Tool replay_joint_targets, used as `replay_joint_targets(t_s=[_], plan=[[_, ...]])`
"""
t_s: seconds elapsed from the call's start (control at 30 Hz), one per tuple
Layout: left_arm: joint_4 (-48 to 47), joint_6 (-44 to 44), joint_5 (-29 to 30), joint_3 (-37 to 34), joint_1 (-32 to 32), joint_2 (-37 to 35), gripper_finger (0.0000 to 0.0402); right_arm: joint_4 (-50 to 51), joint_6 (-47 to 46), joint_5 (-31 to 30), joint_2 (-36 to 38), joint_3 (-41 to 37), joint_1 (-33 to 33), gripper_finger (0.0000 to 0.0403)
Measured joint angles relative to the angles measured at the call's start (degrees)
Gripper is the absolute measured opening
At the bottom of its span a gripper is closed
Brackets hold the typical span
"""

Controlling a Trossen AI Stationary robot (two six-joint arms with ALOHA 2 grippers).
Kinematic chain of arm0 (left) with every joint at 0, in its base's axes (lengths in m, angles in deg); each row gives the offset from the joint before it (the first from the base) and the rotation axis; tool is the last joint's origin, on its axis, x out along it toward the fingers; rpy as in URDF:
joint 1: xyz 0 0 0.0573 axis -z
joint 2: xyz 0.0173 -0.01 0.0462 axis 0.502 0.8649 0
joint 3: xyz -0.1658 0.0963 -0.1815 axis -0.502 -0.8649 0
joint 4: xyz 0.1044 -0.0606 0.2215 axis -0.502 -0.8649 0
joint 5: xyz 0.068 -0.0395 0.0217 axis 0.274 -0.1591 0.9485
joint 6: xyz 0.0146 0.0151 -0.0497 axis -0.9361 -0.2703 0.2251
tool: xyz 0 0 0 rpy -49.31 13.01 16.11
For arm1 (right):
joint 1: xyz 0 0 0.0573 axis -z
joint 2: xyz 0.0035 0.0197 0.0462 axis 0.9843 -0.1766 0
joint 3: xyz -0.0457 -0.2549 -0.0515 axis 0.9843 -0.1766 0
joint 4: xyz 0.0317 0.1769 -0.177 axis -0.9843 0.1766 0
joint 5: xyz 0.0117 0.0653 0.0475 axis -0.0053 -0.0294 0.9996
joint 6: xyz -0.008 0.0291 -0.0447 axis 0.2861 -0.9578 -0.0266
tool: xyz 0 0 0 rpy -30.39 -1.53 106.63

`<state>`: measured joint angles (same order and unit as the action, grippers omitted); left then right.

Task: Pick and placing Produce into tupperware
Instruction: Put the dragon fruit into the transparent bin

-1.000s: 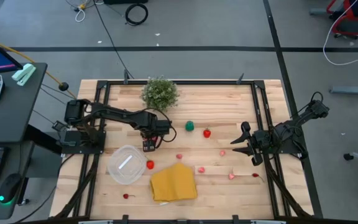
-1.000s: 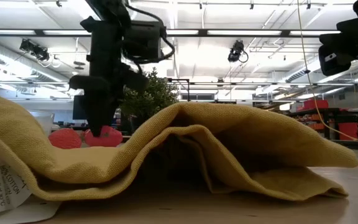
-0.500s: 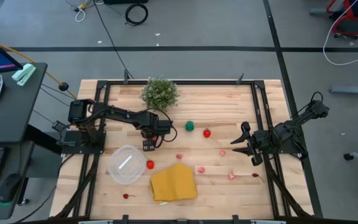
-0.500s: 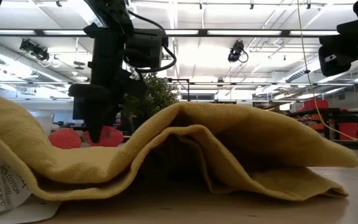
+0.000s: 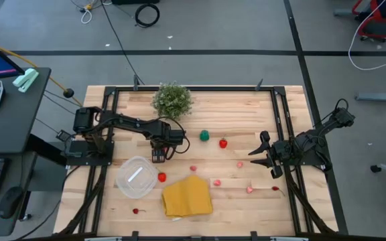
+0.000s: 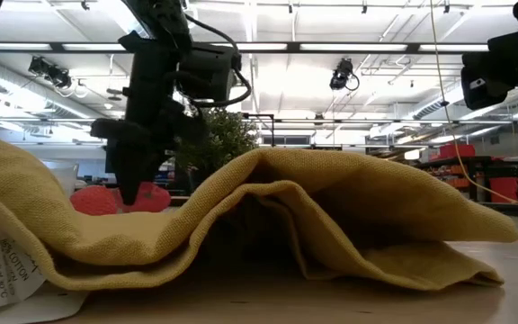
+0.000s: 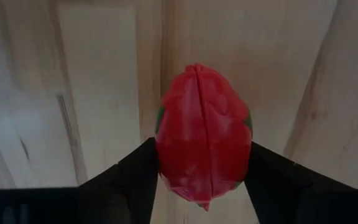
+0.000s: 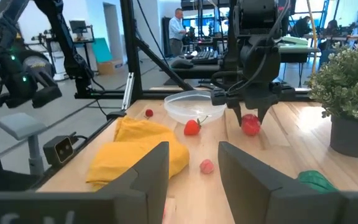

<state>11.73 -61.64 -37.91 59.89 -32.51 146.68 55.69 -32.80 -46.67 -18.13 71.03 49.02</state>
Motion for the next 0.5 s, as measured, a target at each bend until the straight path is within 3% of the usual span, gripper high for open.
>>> replay_joint_targets(t_s=[0.27,0.5], plan=[[-8.7,3.6,0.0,1.7,1.9,0.0,0.02,0.1,6.8,0.0,0.0,0.0,0.0,0.0146],[-19.6,6.4,0.3,10.1,3.6,0.0,0.0213,0.1,14.9,0.0,0.0,0.0,0.0,0.0146]])
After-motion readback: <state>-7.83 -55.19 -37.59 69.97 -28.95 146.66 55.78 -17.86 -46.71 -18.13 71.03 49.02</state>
